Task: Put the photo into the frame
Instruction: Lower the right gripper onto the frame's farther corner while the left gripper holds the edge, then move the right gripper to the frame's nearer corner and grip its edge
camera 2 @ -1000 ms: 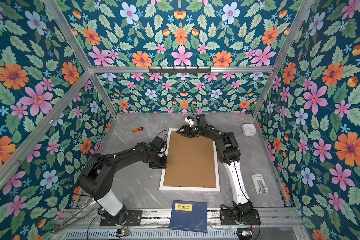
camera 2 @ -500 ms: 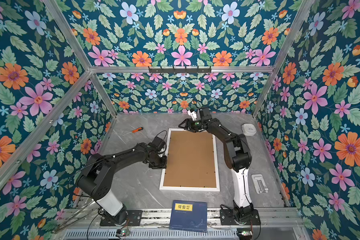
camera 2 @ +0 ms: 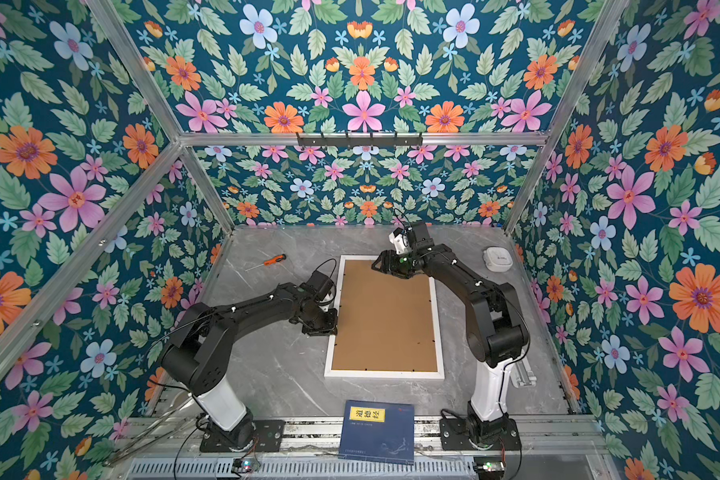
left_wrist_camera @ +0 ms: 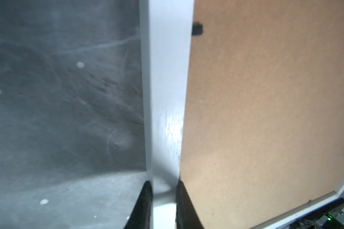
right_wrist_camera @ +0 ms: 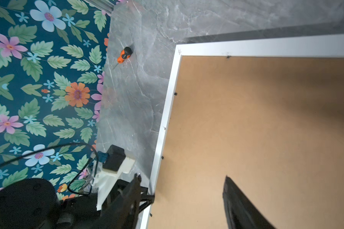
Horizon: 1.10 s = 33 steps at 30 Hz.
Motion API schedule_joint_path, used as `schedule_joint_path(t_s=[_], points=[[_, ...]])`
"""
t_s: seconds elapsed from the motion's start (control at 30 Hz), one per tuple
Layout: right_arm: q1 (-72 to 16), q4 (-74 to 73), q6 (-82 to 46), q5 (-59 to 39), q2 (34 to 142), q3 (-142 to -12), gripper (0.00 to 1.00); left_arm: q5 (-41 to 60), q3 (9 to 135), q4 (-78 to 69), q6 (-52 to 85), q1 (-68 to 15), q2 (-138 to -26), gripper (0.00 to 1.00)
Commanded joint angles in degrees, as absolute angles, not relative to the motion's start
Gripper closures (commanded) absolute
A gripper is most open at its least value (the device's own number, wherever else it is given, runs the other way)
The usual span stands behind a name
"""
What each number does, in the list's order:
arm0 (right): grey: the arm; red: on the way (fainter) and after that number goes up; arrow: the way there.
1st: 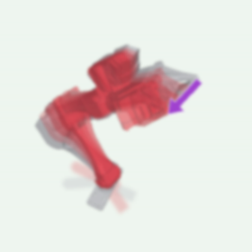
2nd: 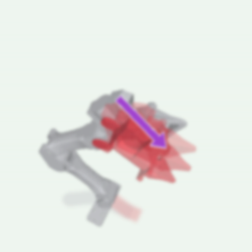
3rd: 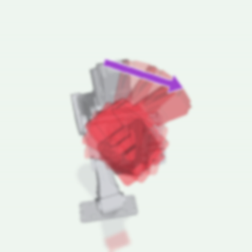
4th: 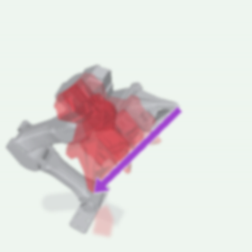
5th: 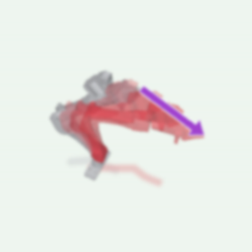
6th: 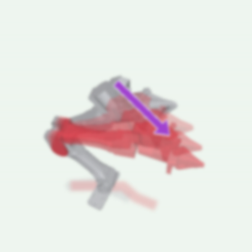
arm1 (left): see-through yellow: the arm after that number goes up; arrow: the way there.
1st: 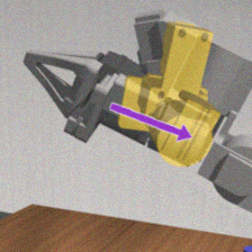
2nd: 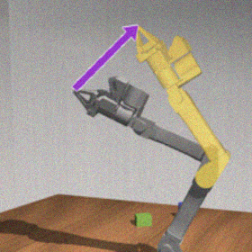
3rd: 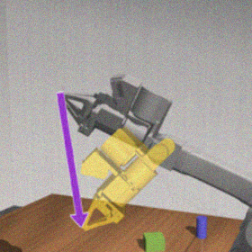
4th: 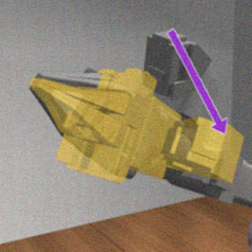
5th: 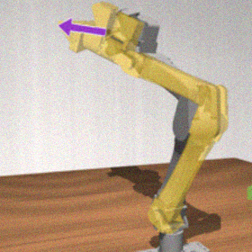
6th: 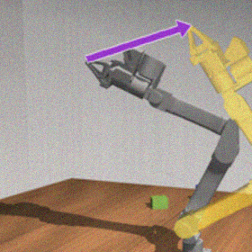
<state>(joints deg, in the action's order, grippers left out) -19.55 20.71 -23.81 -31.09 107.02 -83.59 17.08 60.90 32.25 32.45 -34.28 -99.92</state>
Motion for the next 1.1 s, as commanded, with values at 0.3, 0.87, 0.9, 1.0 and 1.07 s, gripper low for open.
schedule_joint_path(t_s=[0.3,0.87,0.9,1.0,1.07], points=[[-23.1,30.4,-21.8,-18.5,95.6,-73.3,0.33,15.7,65.6,28.3,35.5,-33.7,-105.1,0.83],[-27.3,40.9,-22.8,-11.9,84.5,-66.1,0.32,16.6,69.2,23.6,40.2,-33.5,-108.4,0.78],[-27.5,41.2,-22.8,-11.7,84.3,-66.0,0.32,16.2,69.3,24.0,40.0,-33.6,-108.5,0.78],[-28.0,41.1,-22.2,-11.3,83.4,-65.1,0.32,13.9,70.5,26.8,38.5,-33.6,-109.0,0.78],[-28.5,41.0,-21.3,-11.3,82.9,-64.6,0.31,11.9,72.2,29.7,37.0,-33.5,-109.6,0.79]])
